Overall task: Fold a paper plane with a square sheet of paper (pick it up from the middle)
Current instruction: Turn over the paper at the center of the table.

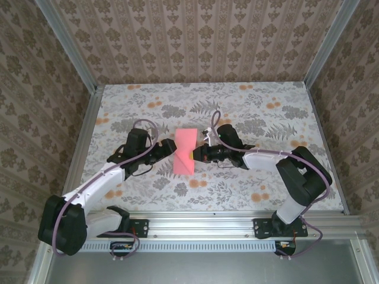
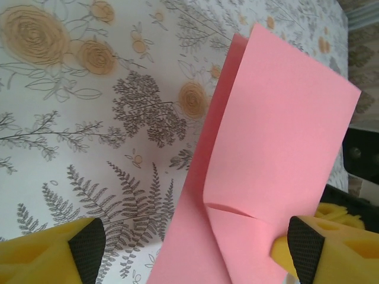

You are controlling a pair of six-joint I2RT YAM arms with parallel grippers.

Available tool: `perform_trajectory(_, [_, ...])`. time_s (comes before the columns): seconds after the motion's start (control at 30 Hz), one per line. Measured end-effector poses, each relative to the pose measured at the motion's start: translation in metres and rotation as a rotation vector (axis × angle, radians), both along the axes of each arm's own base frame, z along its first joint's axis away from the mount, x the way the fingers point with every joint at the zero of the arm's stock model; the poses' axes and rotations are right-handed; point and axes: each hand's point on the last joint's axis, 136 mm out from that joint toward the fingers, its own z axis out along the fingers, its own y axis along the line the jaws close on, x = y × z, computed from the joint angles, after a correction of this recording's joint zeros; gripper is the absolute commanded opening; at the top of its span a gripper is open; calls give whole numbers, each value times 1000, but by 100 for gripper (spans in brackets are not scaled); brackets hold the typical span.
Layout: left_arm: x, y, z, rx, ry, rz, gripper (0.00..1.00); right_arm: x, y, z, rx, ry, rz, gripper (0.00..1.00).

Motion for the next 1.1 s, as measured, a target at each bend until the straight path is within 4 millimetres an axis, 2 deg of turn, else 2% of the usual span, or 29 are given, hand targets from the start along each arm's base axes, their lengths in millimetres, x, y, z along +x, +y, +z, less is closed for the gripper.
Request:
perform_trajectory(0.27, [2, -17, 16, -103, -52, -155, 85, -2, 3, 45, 99, -61, 48, 0])
perform_trajectory(0.5, [5, -25, 44, -206, -135, -241, 81, -2, 4, 82, 169, -115, 86, 0])
perform_trajectory(0.6, [3, -30, 57, -239, -173, -287, 75, -3, 5, 87, 181, -114, 98, 0])
perform_trajectory(0.77, [5, -35, 77, -266, -229, -325, 70, -2, 5, 91, 191, -113, 108, 0])
perform_trajectory(1.1, [-4, -36, 95, -295, -279, -370, 49, 7, -5, 92, 194, -111, 83, 0])
